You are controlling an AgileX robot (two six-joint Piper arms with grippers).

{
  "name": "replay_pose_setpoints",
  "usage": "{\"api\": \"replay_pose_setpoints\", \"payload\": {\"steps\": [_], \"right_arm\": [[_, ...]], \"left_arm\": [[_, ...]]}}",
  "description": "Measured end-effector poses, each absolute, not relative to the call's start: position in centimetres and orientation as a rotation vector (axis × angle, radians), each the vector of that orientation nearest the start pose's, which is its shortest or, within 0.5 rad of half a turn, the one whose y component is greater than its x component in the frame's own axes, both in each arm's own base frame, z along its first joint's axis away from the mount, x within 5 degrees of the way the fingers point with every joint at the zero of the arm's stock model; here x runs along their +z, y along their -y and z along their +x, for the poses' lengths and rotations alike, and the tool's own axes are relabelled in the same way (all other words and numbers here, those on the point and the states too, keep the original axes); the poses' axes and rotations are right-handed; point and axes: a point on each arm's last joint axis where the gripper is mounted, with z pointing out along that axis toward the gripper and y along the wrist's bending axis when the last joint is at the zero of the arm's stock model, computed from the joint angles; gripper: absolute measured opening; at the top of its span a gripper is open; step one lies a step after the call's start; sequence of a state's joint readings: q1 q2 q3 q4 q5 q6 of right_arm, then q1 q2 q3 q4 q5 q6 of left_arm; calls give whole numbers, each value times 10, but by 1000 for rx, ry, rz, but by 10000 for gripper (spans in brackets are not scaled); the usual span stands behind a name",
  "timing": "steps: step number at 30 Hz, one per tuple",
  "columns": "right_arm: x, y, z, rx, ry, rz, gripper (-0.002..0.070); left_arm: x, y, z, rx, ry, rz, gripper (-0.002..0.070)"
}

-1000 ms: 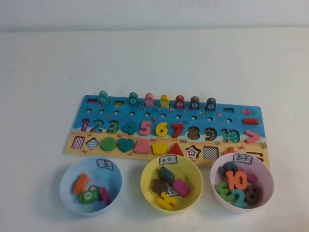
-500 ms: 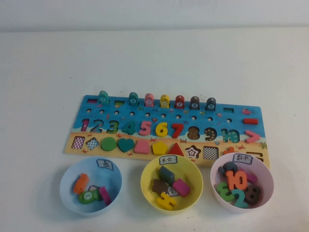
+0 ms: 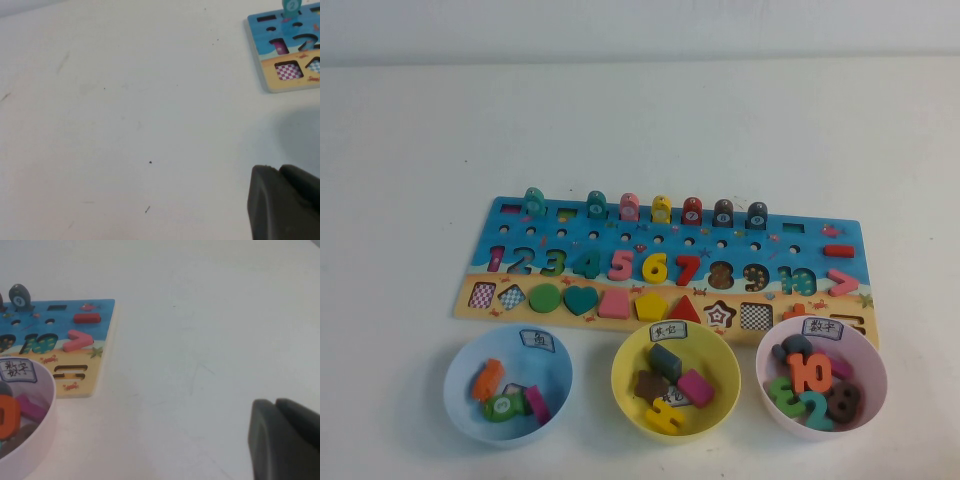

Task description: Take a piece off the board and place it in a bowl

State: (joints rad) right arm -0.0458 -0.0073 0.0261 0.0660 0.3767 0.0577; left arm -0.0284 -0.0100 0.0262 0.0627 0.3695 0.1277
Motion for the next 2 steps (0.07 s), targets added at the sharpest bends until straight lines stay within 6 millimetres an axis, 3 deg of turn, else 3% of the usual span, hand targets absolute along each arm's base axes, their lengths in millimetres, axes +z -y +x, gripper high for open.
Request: {"api": "replay_pose_setpoints", "payload": {"steps": [2], "right_arm": [[171, 0, 53, 73, -1874, 138, -17]], "left_arm": [[172, -1, 53, 130, -1861, 185, -3]]}}
